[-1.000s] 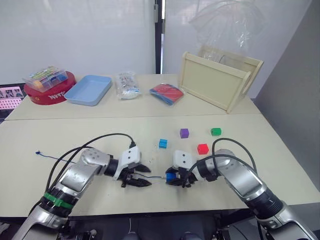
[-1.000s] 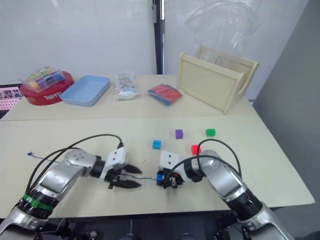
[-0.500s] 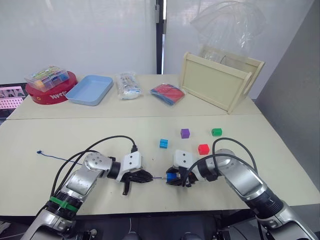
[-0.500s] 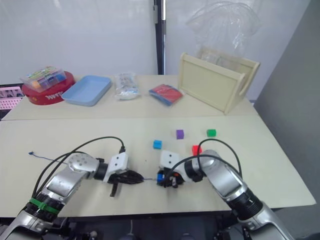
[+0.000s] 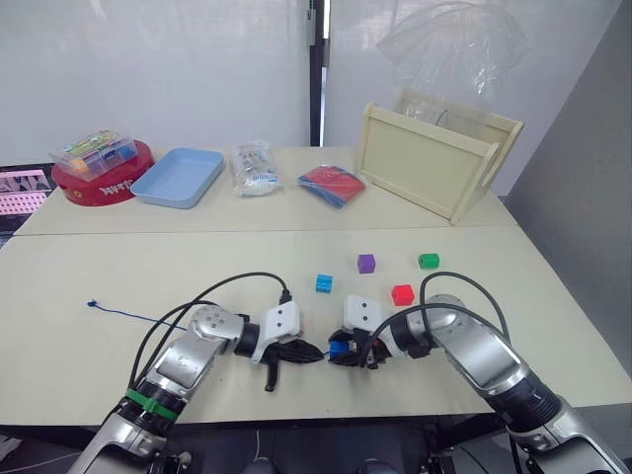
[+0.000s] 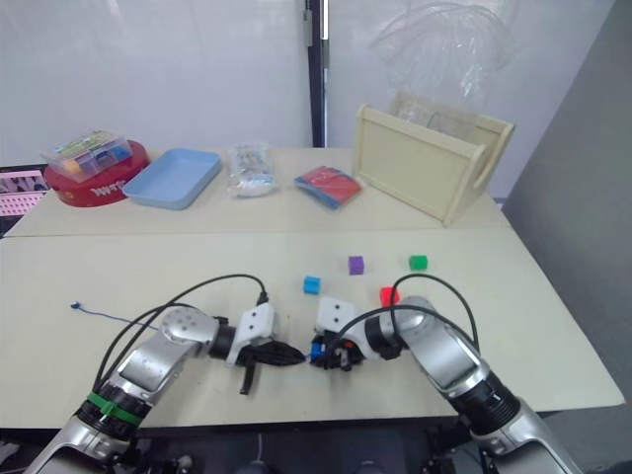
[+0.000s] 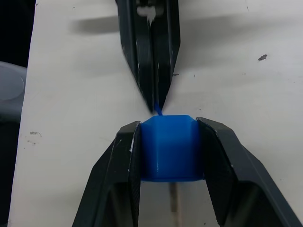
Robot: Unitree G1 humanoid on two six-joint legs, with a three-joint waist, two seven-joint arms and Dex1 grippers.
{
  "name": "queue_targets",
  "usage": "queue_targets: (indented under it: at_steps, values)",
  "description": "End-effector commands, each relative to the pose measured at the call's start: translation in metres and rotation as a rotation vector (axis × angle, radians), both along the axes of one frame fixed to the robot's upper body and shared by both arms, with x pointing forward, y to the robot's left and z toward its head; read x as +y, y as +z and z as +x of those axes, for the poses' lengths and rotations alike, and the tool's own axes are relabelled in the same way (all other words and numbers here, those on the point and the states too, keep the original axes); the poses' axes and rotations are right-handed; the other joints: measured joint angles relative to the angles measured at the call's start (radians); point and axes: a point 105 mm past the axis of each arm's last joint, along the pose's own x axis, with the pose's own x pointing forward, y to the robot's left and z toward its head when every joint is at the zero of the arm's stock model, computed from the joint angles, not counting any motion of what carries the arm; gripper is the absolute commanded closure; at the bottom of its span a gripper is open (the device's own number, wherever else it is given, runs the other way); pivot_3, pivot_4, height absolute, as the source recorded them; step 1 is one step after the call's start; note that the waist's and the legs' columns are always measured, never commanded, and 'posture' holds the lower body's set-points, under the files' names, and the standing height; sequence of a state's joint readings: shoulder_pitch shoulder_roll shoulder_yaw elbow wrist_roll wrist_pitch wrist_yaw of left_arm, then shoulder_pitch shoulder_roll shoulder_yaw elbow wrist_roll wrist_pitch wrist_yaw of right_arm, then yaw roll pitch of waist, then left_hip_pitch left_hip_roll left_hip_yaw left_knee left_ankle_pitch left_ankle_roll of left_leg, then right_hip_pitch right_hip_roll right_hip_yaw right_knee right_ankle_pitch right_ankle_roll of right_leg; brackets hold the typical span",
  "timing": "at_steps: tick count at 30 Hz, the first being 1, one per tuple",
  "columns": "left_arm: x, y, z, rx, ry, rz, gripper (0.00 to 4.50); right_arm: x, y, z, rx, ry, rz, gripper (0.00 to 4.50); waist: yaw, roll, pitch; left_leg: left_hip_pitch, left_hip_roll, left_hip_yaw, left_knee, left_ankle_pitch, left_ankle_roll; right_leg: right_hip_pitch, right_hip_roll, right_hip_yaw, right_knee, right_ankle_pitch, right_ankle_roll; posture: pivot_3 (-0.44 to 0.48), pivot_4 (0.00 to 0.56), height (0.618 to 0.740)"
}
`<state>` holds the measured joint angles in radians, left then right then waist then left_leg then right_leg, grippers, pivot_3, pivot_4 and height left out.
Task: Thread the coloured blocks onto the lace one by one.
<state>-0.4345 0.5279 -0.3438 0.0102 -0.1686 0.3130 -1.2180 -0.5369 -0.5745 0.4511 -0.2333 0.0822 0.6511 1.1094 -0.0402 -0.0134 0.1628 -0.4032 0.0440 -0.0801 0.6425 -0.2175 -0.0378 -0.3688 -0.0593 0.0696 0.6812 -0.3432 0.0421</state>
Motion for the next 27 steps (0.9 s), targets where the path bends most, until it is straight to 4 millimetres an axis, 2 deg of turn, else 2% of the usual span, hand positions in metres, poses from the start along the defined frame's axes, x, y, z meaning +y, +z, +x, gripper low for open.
queue_targets:
  at_steps: [1, 5, 7, 13, 14, 16, 19, 20, 24, 27]
  values:
    - [-0.007, 0.011, 0.0, -0.035, -0.012, -0.017, 4.46, 0.001, -0.008, -0.005, 0.039, 0.002, -0.018, 3.23, 0.0, 0.0, 0.0, 0.0, 0.0, 0.0, 0.0, 0.0, 0.0, 0.0, 0.0, 0.0, 0.0, 0.0, 0.0, 0.0, 0.15, 0.74]
    - [-0.002, 0.013, 0.005, -0.042, 0.016, -0.01, 4.46, 0.0, -0.007, -0.006, 0.043, -0.007, -0.011, 3.23, 0.0, 0.0, 0.0, 0.0, 0.0, 0.0, 0.0, 0.0, 0.0, 0.0, 0.0, 0.0, 0.0, 0.0, 0.0, 0.0, 0.15, 0.74]
    - [0.0, 0.02, 0.009, -0.047, 0.034, -0.017, 3.92, 0.0, -0.004, -0.004, 0.03, -0.024, 0.004, 2.2, 0.0, 0.0, 0.0, 0.0, 0.0, 0.0, 0.0, 0.0, 0.0, 0.0, 0.0, 0.0, 0.0, 0.0, 0.0, 0.0, 0.15, 0.74]
    - [0.007, 0.043, 0.003, -0.007, -0.024, -0.048, 2.05, -0.001, 0.012, -0.005, 0.014, -0.055, 0.072, 0.21, -0.001, 0.0, 0.0, -0.001, 0.0, 0.0, 0.0, 0.0, 0.0, -0.001, 0.0, 0.0, 0.0, 0.0, 0.0, 0.0, 0.15, 0.74]
    - [0.007, 0.044, 0.002, -0.012, -0.039, -0.037, 1.7, -0.003, 0.015, -0.006, 0.011, -0.062, 0.079, 0.0, 0.0, 0.0, 0.0, -0.002, 0.0, 0.0, 0.0, 0.0, 0.0, -0.001, 0.0, 0.0, 0.0, 0.0, 0.0, 0.0, 0.15, 0.74]
    - [0.006, 0.043, 0.0, -0.022, -0.06, -0.012, 1.21, -0.009, 0.02, -0.007, -0.003, -0.085, 0.087, 0.0, 0.0, 0.0, 0.0, -0.002, 0.0, 0.0, 0.0, 0.0, 0.0, -0.001, 0.0, 0.0, 0.0, 0.0, 0.0, 0.0, 0.15, 0.74]
    - [0.004, 0.041, -0.001, -0.017, -0.071, 0.011, 0.22, -0.015, 0.023, -0.01, -0.016, -0.106, 0.089, 0.0, 0.002, 0.0, 0.0, -0.002, 0.0, 0.0, 0.0, 0.0, 0.0, -0.001, 0.0, 0.0, 0.0, 0.0, 0.0, 0.0, 0.15, 0.74]
    - [-0.003, 0.037, -0.002, -0.023, -0.084, 0.021, 0.03, -0.022, 0.026, -0.012, -0.023, -0.131, 0.099, 0.0, 0.004, 0.0, 0.0, -0.002, 0.0, 0.0, 0.0, 0.0, 0.0, -0.001, 0.0, 0.0, -0.001, 0.0, 0.0, 0.0, 0.15, 0.74]
    - [-0.029, 0.022, 0.008, -0.076, -0.078, 0.042, 0.03, -0.048, 0.023, -0.019, -0.071, -0.236, 0.105, 0.0, 0.028, -0.001, 0.0, -0.004, -0.001, 0.0, 0.001, 0.0, 0.0, -0.001, -0.001, 0.0, -0.002, 0.0, 0.0, 0.0, 0.15, 0.74]
    - [-0.036, 0.015, 0.011, -0.074, -0.082, 0.054, 0.03, -0.055, 0.018, -0.028, -0.068, -0.259, 0.104, 0.0, 0.027, -0.001, 0.001, -0.004, -0.002, 0.0, 0.001, 0.0, 0.0, -0.001, -0.001, 0.0, -0.002, 0.0, 0.0, 0.0, 0.15, 0.74]
